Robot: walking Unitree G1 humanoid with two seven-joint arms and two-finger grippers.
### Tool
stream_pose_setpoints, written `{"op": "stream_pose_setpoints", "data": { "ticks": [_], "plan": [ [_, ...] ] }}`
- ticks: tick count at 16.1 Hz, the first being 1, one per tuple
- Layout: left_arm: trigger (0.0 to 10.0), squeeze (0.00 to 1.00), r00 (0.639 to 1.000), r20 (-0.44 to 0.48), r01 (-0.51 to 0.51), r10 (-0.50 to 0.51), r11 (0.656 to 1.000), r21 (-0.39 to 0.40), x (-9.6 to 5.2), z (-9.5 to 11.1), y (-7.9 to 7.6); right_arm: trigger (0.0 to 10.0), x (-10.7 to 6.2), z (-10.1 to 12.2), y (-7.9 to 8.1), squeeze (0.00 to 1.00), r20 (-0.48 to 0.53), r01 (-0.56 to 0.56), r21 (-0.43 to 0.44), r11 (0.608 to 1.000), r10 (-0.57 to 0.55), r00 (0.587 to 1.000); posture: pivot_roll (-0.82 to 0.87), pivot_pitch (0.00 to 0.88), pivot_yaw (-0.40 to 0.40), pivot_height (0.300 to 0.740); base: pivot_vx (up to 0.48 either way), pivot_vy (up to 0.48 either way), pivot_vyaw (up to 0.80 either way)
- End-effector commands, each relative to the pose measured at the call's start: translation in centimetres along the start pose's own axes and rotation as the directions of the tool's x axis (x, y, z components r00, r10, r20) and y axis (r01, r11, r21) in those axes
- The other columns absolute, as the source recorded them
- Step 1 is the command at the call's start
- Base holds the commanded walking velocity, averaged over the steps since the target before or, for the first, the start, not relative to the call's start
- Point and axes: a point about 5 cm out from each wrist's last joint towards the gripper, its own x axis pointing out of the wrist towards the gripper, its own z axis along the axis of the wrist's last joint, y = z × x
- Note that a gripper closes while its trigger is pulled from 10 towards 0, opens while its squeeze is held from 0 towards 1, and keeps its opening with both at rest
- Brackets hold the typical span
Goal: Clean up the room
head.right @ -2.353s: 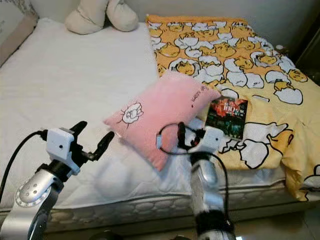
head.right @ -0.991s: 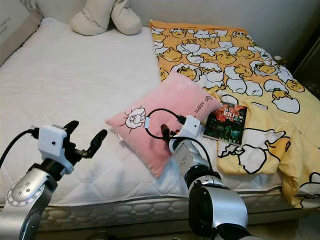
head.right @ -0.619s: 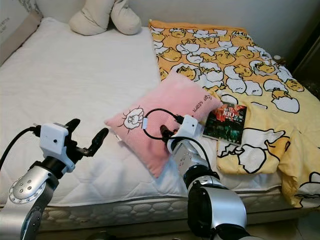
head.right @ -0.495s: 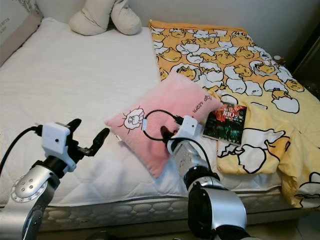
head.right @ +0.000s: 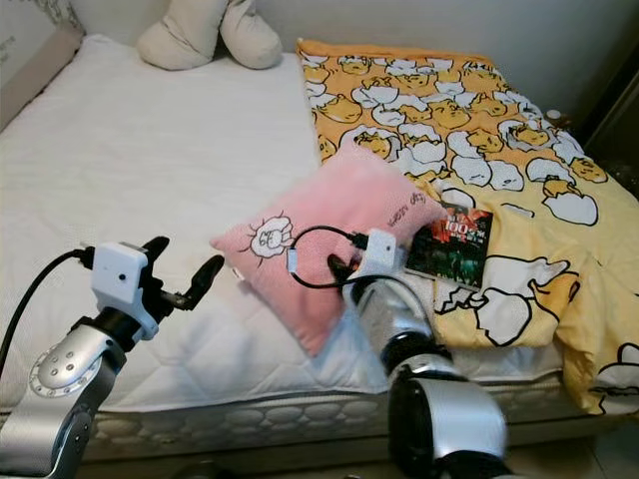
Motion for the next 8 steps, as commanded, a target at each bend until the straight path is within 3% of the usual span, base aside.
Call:
{"op": "stream_pose_setpoints", "data": {
  "ticks": [1,4,6,8],
  "plan": [
    [10.0,0.00,1.000,-0.009,0.003,-0.003,1.000,0.005,0.2,0.0,-0.1,0.0,-0.3,1.5,-0.8,0.00,0.006,-0.015,-0.079,0.997,0.015,1.000,0.10,0.000,-0.051,0.719,0.000,0.000,0.00],
    [10.0,0.00,1.000,-0.010,0.009,-0.009,1.000,-0.003,0.5,-0.2,-0.5,0.0,-1.4,5.1,-3.0,0.00,0.032,-0.003,-0.306,0.952,0.013,0.999,0.08,0.000,-0.051,0.719,0.000,0.000,0.00],
    [10.0,0.00,1.000,-0.008,0.013,-0.013,1.000,-0.006,0.6,-0.2,-0.6,0.0,-1.7,6.4,-3.3,0.00,0.037,-0.007,-0.382,0.924,0.023,0.999,0.08,0.000,-0.050,0.719,0.000,0.000,0.00],
    [10.0,0.00,1.000,-0.008,0.018,-0.018,1.000,-0.010,0.8,-0.2,-0.7,0.0,-2.1,8.4,-3.2,0.00,0.031,-0.032,-0.527,0.849,0.057,0.998,0.08,0.000,-0.051,0.719,0.000,0.000,0.00]
  ]
}}
